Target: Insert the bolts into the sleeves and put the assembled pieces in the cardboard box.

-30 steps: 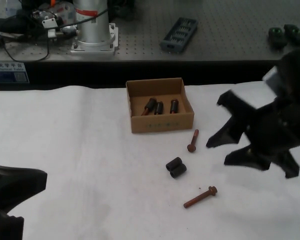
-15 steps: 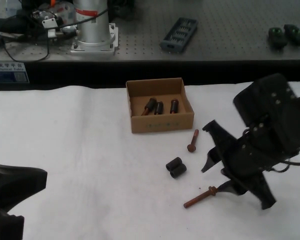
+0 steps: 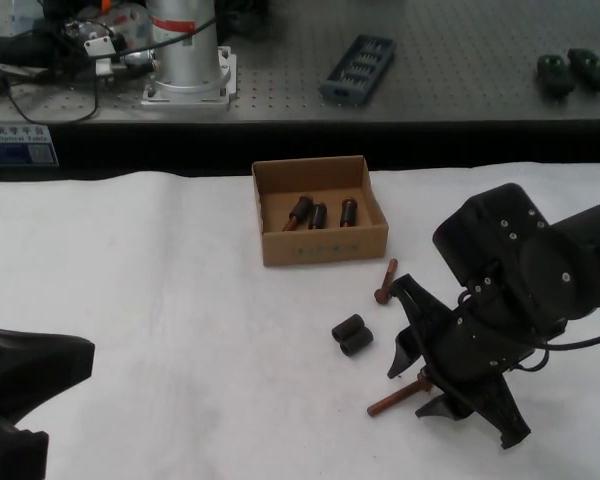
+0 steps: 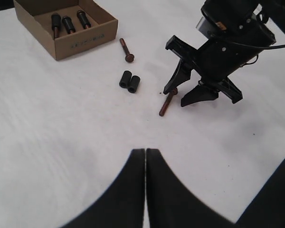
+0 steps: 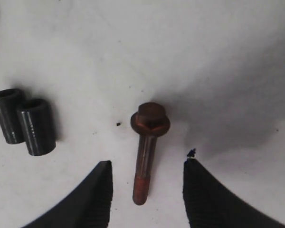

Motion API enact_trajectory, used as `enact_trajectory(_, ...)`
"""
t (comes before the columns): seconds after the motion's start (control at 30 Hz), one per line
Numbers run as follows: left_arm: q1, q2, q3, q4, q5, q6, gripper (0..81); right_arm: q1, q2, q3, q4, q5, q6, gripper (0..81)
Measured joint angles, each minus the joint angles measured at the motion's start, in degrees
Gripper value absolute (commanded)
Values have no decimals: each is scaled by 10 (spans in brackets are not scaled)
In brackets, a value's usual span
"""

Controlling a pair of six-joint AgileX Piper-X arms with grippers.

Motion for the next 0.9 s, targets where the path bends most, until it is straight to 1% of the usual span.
enact_trajectory(0.37,0,0,0,0,0,0,6,0,26,-1,-13,2,1,355)
enact_trajectory(0.43,0,0,0,0,0,0,6,0,29,-1,-13,2,13,355)
enact_trajectory(0.5,0,0,0,0,0,0,6,0,29,-1,-14,2,17,335)
enact_trajectory(0.63,0,0,0,0,0,0,6,0,33,-1,-14,2,27,232)
enact_trajectory(0.7,0,0,0,0,0,0,6,0,33,-1,-12,2,28,199)
enact_trajectory(0.9,0,0,0,0,0,0,6,0,40,-3,-20,1,28,195)
